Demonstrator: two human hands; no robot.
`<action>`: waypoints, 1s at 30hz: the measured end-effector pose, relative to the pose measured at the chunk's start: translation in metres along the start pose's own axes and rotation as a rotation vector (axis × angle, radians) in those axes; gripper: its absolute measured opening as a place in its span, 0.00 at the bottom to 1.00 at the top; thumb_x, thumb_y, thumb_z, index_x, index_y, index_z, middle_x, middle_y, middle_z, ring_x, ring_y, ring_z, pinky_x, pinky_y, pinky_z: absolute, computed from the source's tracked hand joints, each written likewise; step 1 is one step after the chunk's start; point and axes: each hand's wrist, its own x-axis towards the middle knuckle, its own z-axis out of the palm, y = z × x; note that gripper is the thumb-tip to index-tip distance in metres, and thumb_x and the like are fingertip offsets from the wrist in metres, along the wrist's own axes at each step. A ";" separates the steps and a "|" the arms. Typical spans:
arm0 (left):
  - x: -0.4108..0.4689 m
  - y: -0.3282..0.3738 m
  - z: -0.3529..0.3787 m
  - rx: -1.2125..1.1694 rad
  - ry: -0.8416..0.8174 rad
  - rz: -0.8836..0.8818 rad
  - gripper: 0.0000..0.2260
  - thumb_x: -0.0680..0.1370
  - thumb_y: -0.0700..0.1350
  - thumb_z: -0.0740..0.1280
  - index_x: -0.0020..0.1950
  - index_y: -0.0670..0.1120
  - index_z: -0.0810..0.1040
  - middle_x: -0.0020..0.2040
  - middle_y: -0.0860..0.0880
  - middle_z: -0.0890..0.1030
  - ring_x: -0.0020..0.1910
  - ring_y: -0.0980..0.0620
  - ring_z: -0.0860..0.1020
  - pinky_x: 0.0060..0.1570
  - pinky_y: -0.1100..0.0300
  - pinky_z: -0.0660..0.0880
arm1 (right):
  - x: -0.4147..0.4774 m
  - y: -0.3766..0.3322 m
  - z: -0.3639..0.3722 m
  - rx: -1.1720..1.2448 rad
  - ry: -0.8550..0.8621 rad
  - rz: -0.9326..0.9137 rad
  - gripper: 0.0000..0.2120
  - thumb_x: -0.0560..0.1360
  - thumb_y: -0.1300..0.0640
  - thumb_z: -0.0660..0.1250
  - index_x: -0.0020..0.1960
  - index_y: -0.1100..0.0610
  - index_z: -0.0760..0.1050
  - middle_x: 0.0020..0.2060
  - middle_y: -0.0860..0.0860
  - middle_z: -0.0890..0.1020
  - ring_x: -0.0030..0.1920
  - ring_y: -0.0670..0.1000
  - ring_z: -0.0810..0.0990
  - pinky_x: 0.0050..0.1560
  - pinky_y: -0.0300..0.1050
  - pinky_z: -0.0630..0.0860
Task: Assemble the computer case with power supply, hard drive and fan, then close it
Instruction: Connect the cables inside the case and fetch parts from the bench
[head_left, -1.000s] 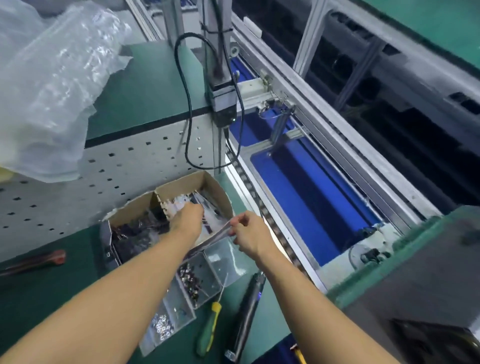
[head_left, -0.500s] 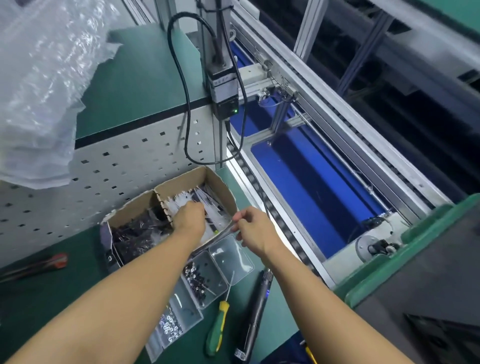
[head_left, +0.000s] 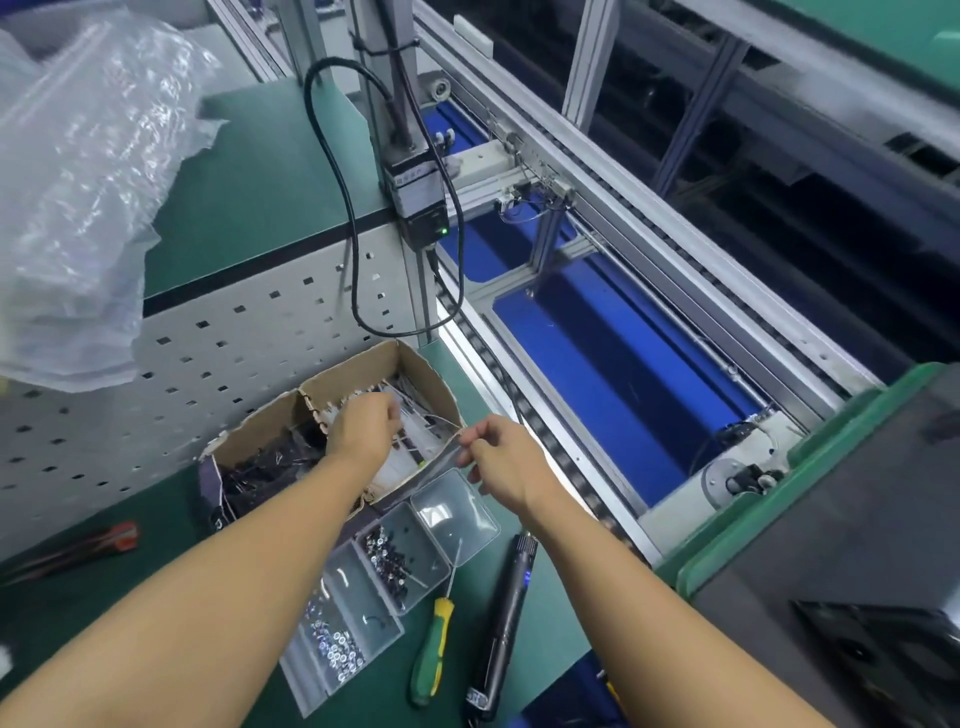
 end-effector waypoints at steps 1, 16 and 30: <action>0.000 0.000 -0.004 -0.022 0.004 0.023 0.08 0.77 0.35 0.66 0.41 0.45 0.79 0.42 0.45 0.81 0.44 0.43 0.80 0.47 0.49 0.79 | -0.002 -0.001 -0.002 0.008 0.003 -0.001 0.12 0.82 0.66 0.55 0.48 0.54 0.74 0.41 0.53 0.82 0.34 0.45 0.76 0.29 0.32 0.70; -0.104 0.183 -0.034 -0.674 -0.305 0.394 0.01 0.74 0.42 0.76 0.44 0.47 0.87 0.35 0.48 0.84 0.29 0.58 0.73 0.30 0.66 0.69 | -0.084 0.017 -0.115 0.402 0.281 -0.175 0.13 0.79 0.46 0.68 0.60 0.50 0.72 0.42 0.50 0.80 0.34 0.48 0.78 0.34 0.43 0.76; -0.234 0.432 0.103 -0.548 -0.340 0.793 0.03 0.72 0.45 0.77 0.40 0.51 0.85 0.37 0.53 0.85 0.35 0.54 0.80 0.38 0.63 0.76 | -0.239 0.146 -0.335 0.965 0.936 -0.230 0.11 0.84 0.61 0.56 0.49 0.63 0.75 0.23 0.49 0.73 0.23 0.50 0.70 0.25 0.44 0.72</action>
